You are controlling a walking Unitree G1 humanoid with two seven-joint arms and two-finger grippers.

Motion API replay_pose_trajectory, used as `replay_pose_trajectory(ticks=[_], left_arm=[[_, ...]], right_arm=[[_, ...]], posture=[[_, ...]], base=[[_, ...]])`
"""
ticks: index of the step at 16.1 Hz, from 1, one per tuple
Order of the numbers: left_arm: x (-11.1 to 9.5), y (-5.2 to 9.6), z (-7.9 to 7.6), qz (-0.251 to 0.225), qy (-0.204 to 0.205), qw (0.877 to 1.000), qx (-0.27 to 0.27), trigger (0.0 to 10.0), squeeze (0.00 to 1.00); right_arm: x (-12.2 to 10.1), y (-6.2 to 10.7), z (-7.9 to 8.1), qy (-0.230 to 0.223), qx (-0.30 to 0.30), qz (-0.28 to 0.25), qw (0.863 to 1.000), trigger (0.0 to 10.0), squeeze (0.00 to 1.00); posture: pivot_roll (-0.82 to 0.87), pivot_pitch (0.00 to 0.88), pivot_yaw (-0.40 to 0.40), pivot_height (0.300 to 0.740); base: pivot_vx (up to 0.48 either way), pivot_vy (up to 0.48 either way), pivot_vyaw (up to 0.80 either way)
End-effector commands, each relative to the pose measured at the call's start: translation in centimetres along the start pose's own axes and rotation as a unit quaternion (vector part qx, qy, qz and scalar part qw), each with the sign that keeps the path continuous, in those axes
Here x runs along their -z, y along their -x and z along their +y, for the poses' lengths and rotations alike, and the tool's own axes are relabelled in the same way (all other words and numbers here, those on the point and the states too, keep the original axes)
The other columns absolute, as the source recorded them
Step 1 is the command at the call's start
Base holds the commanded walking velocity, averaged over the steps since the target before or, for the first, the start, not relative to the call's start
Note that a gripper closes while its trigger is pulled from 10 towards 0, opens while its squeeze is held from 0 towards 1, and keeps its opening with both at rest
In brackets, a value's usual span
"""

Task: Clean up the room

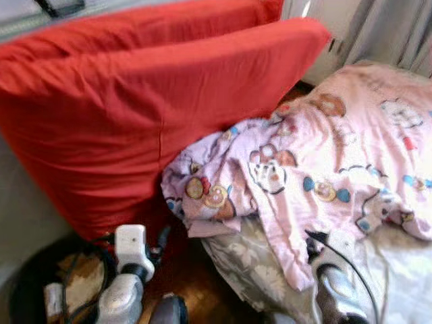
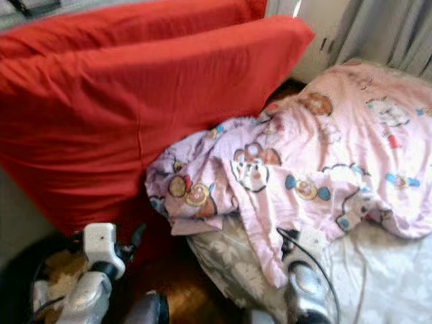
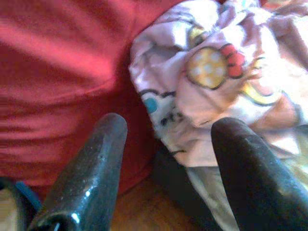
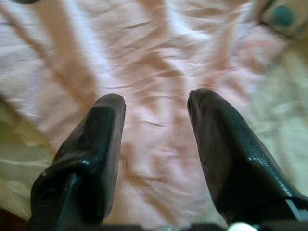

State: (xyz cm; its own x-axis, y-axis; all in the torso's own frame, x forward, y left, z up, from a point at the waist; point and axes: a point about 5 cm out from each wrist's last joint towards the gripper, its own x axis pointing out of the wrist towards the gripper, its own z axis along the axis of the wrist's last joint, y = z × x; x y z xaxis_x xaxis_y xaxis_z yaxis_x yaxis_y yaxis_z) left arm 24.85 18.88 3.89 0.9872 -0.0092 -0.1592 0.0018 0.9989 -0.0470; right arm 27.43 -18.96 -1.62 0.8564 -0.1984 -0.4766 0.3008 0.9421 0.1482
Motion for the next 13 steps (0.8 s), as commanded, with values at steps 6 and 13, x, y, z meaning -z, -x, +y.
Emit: replay_pose_trajectory(ticks=[6,13], left_arm=[[0.1,0.5,-0.2,0.004,0.000,1.000,0.003,10.0,0.00],[0.0,1.6,0.5,0.011,-0.012,1.000,0.004,10.0,0.00]], right_arm=[[3.4,1.1,-1.6,0.023,0.027,0.091,0.995,10.0,0.92],[3.9,1.1,-0.6,-0.007,-0.004,0.110,0.994,10.0,0.00]], posture=[[0.05,0.128,0.013,0.635],[0.07,0.172,0.038,0.635]], base=[[0.000,0.000,0.00],[0.000,0.000,0.00]])
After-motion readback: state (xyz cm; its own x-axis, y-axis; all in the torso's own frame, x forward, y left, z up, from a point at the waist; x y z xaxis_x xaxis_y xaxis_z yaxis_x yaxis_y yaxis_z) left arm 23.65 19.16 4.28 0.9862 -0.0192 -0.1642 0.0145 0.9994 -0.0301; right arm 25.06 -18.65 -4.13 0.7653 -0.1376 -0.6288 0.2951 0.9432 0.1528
